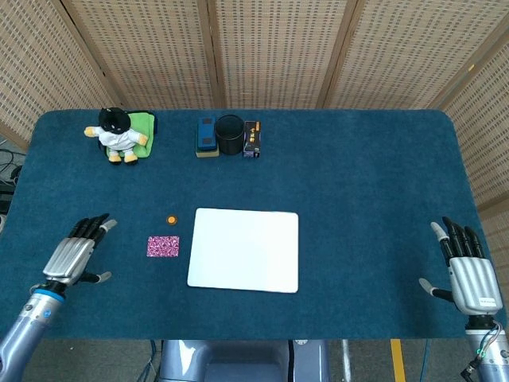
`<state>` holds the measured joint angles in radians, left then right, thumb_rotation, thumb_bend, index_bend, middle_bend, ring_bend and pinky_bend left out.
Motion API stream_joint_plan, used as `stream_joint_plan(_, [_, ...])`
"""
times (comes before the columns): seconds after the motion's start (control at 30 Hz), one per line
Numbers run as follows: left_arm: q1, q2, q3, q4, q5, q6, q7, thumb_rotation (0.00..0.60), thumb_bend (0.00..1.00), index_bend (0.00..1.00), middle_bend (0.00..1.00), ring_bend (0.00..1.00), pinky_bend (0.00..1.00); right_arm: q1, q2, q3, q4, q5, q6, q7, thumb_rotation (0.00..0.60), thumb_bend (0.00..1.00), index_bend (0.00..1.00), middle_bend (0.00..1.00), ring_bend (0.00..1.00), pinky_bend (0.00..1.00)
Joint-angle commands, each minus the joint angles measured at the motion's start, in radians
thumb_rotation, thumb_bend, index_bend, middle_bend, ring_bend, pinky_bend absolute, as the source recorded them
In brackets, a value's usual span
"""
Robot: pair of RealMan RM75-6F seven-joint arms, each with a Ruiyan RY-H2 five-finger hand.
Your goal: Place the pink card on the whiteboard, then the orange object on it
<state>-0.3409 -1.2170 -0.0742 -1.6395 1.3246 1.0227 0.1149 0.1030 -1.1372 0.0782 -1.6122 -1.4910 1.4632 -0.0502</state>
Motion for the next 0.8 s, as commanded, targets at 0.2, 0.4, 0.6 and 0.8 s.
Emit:
stream_joint_plan(0.2, [-0.121,-0.188,-0.065,0.052,-0.251,-0.088,0.214,0.6,0.22,0.29,0.0,0.0,0.0,0.003,0.006,-0.006,0.007,-0.01,-0.006,0.023,0.6,0.0,0.0,0.0,0.0,0.0])
stream_joint_plan(0.4, [-0.158,-0.234,-0.068,0.048,-0.346,-0.063,0.323,0.6,0.22,0.29,0.0,0.0,0.0,0.006,0.008,-0.008,0.007,-0.011,-0.013,0.029,0.6,0.0,0.0,0.0,0.0,0.0])
stream_joint_plan(0.6, [-0.193,-0.273,-0.074,0.065,-0.424,-0.041,0.398,0.6,0.22,0.29,0.0,0.0,0.0,0.006,0.01,-0.009,0.004,-0.01,-0.015,0.031,0.6,0.0,0.0,0.0,0.0,0.0])
stream_joint_plan(0.8, [-0.218,-0.304,-0.075,0.069,-0.457,-0.008,0.45,0.6,0.22,0.29,0.0,0.0,0.0,0.007,0.011,-0.009,0.002,-0.008,-0.017,0.033,0.6,0.0,0.0,0.0,0.0,0.0])
